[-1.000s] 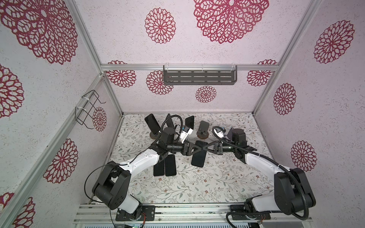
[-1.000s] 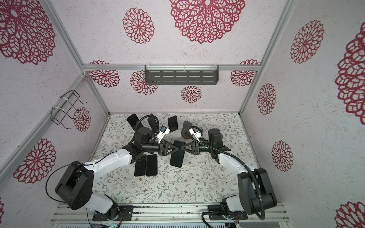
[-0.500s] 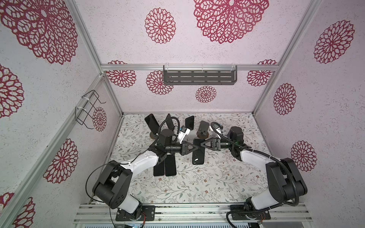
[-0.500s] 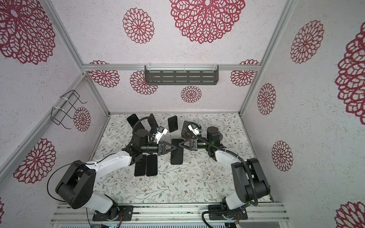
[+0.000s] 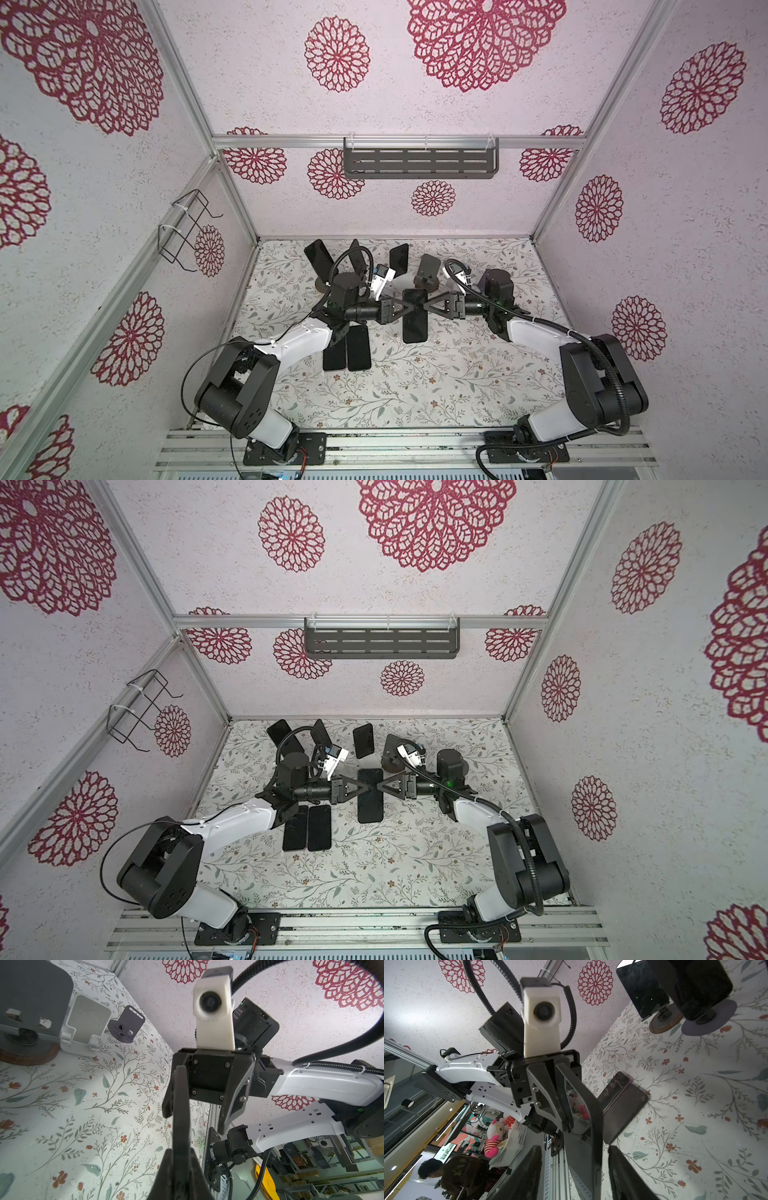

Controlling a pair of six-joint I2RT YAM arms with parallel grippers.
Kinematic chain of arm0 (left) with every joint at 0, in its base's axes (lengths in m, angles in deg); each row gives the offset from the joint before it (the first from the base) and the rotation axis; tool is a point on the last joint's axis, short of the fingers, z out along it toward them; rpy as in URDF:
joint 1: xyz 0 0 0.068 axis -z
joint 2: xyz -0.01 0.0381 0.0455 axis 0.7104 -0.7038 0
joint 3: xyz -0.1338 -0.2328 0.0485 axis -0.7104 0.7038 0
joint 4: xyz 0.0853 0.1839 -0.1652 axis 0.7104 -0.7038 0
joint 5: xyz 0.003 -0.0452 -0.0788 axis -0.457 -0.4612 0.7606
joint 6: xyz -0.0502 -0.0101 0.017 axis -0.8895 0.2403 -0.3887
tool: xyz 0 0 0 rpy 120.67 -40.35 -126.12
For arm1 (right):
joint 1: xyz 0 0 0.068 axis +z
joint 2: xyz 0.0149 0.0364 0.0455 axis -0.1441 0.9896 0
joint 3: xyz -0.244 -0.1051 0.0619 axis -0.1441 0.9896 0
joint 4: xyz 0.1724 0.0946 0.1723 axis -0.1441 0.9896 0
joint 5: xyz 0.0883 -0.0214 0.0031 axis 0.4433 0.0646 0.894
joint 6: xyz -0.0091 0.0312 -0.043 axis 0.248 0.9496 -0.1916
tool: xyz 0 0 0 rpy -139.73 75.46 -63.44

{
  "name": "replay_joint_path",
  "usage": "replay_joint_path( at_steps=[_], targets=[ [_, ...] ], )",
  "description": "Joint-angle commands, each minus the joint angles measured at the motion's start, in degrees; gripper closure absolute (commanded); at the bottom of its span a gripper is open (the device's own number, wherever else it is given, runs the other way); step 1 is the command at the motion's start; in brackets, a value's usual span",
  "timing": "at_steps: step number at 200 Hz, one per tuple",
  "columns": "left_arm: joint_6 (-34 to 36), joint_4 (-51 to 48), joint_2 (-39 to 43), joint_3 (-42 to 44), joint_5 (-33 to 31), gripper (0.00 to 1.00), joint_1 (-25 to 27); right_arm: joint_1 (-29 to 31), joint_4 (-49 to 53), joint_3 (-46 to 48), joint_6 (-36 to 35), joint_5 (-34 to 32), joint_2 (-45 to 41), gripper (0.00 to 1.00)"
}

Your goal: Remove the phone from the phone stand

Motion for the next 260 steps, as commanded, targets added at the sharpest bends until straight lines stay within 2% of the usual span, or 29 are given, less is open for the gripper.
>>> replay_joint_path(
  at_steps=[1, 14, 58, 87, 108, 149, 163, 177, 192, 212, 223, 231, 243, 260],
  targets=[
    [-2.08, 5.40, 1.76, 0.09, 0.40, 1.00, -0.40, 1.37, -0.30, 0.11, -3.37, -0.23, -0.87, 0.44],
    [-2.34, 5.39, 1.76, 0.02, 0.27, 1.00, -0.36, 2.09, -1.35, 0.17, -3.03, -0.48, -0.22, 0.45],
    [-2.76, 5.98, 1.58, 0.59, -0.37, 0.98, -0.36, 3.35, -7.44, 1.18, 1.07, -0.49, 0.16, 0.62],
    [-4.37, 8.77, 1.65, 1.49, -0.57, 0.97, -0.78, 3.44, -11.77, 2.67, 4.14, -0.25, 0.18, 0.66],
    [-3.98, 8.29, 1.62, 1.52, -0.81, 0.96, -0.90, 3.44, -13.54, 3.10, 5.40, -0.69, 0.44, 0.75],
    [-3.08, 7.39, 2.19, 2.09, -1.80, 0.83, -0.91, 3.51, -17.88, 3.08, 9.23, -0.93, 1.65, 0.92],
    [-2.86, 7.23, 2.64, 2.35, -2.20, 0.79, -1.01, 3.47, -19.57, 2.97, 10.77, -0.95, 2.01, 0.95],
    [-2.01, 6.00, 3.13, 2.14, -1.88, 0.73, -0.97, 3.70, -20.12, 2.44, 11.97, -0.52, 2.27, 0.99],
    [-0.57, 2.61, 3.81, 1.33, -1.13, 0.61, -1.01, 4.12, -21.60, 2.20, 13.82, -0.23, 1.90, 1.00],
    [1.74, -2.04, 6.22, 0.88, -1.01, 0.31, -1.06, 4.06, -19.96, 1.83, 13.94, -1.44, 0.47, 1.00],
    [3.09, -5.57, 8.02, 0.47, -1.78, 0.18, -1.40, 4.06, -16.92, 1.36, 12.34, -2.71, -0.48, 1.00],
    [4.08, -8.90, 9.70, -0.01, -2.60, 0.11, -1.68, 4.06, -13.66, 1.03, 10.84, -3.90, -1.24, 1.00],
    [5.66, -16.30, 12.00, -1.58, -5.10, 0.07, -2.04, 4.10, -5.55, -0.08, 6.68, -6.16, -2.21, 1.00],
    [10.03, -34.91, 14.23, -6.72, -12.20, 0.06, -2.07, 4.75, 12.37, -2.87, -3.09, -11.68, -4.06, 1.00]
  ],
)
